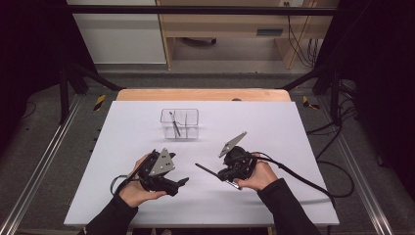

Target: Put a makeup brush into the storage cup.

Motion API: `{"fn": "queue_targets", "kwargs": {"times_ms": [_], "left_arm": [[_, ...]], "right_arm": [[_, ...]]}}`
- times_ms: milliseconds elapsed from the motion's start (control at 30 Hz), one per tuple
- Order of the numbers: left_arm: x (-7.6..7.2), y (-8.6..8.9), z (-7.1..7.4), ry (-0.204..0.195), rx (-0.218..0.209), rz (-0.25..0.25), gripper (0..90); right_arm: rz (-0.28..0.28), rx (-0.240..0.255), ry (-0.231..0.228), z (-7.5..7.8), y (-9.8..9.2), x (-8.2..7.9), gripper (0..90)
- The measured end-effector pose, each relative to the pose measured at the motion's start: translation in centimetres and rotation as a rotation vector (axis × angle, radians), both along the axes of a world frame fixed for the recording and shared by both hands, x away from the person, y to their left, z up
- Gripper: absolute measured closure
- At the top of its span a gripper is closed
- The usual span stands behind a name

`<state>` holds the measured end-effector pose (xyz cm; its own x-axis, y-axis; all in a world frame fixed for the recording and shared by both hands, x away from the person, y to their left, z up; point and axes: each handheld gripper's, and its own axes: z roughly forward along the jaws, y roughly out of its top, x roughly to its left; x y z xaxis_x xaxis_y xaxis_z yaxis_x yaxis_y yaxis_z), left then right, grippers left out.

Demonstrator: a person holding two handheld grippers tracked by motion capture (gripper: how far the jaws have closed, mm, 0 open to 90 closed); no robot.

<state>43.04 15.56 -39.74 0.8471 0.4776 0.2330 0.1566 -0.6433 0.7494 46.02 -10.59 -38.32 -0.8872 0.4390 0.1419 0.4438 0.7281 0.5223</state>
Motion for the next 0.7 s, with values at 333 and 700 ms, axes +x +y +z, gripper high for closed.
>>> {"fn": "queue_targets", "kwargs": {"times_ms": [333, 700], "left_arm": [[0.0, -1.1, 0.3, -0.039, 0.064, -0.061, 13.3], [-0.4, -2.8, 0.8, -0.081, 0.177, -0.157, 14.8]], "right_arm": [[0.017, 0.006, 0.020, 0.1, 0.6, 0.2, 84.4], [0.035, 0.015, 0.042, 0.0, 1.2, 0.3, 84.4]]}}
